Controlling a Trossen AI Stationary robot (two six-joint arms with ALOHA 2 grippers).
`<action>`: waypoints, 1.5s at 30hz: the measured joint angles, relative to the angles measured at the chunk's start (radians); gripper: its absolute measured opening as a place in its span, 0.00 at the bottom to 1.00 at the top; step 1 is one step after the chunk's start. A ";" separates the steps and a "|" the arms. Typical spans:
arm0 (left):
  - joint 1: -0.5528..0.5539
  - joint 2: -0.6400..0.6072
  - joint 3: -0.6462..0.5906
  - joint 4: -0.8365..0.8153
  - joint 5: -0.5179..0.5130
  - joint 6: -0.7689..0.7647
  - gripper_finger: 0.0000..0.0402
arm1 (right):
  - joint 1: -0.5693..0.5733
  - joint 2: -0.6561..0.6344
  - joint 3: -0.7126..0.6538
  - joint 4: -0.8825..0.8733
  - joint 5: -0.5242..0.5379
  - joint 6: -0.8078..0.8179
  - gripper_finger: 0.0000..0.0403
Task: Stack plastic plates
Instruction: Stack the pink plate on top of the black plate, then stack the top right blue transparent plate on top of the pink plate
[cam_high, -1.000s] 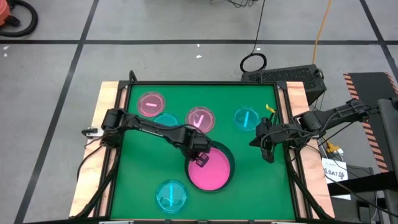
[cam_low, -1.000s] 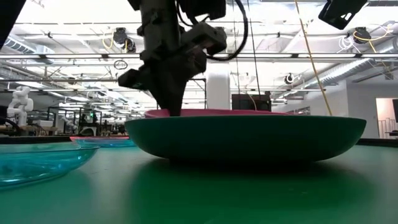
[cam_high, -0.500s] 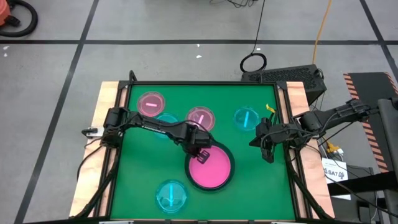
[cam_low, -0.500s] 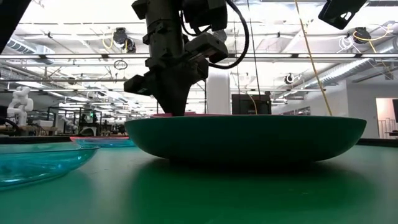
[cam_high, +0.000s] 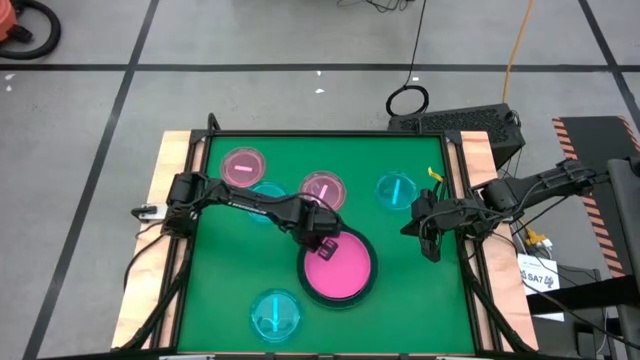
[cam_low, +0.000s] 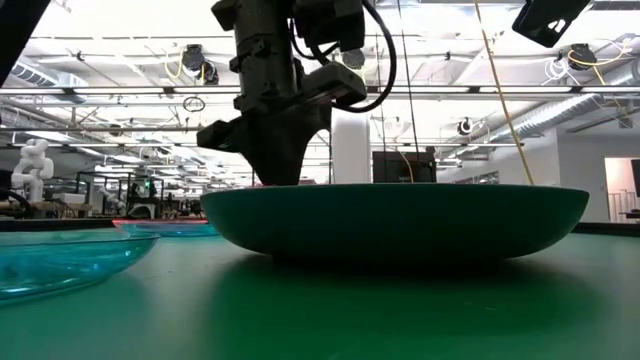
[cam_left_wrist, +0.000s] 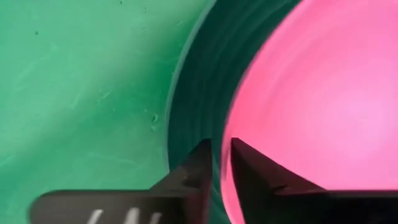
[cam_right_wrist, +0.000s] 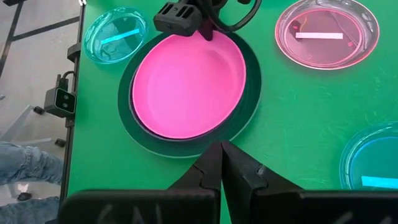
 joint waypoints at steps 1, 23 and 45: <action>0.000 0.000 0.000 -0.002 0.000 0.000 0.21 | 0.000 0.000 0.000 0.000 0.000 0.000 0.00; 0.078 -0.001 0.448 -0.386 -0.142 0.473 0.38 | -0.001 0.000 0.000 0.000 0.106 0.192 0.00; 0.200 -0.237 0.018 -0.141 -0.081 0.534 0.38 | -0.039 0.053 0.001 -0.114 0.310 0.748 0.00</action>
